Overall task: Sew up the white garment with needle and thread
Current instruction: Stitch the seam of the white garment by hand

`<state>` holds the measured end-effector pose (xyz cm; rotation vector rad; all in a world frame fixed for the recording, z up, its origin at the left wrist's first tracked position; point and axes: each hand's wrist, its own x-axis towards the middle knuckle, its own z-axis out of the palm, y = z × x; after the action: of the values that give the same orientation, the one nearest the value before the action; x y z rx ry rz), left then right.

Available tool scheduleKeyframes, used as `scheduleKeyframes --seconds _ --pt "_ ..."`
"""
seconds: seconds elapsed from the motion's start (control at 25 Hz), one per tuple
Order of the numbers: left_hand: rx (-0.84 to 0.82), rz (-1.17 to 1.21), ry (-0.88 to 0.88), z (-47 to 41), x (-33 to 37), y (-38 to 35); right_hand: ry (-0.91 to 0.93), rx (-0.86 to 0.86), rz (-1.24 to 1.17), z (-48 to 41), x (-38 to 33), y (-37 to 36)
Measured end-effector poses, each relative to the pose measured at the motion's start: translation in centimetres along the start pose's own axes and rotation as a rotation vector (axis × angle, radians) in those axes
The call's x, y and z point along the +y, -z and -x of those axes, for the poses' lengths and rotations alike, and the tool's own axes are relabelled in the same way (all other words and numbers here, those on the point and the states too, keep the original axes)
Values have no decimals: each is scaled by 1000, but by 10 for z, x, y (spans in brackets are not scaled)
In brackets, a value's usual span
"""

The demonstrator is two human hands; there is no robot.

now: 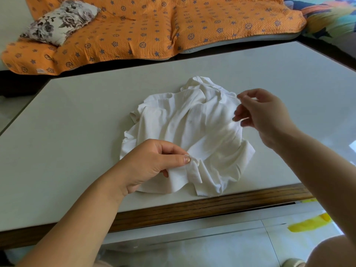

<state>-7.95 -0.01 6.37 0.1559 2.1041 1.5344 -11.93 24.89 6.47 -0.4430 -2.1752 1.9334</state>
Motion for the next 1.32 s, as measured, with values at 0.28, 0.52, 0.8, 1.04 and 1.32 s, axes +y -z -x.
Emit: scheduleKeyframes --seconds 0.28,0.52,0.8,1.04,1.32 --pt "62 -47 -98 -2 1 -6 -131 -568 191 96 -4 -31" --pt "38 -59 -98 0 -1 0 -86 -486 239 94 -6 -23" --pt "31 -84 -101 1 0 -1 -38 -572 328 92 -4 -18" --pt "15 -49 -88 2 1 0 -73 -609 311 91 -6 -16" --pt "0 -51 -88 2 0 1 -76 -658 287 90 -6 -15"
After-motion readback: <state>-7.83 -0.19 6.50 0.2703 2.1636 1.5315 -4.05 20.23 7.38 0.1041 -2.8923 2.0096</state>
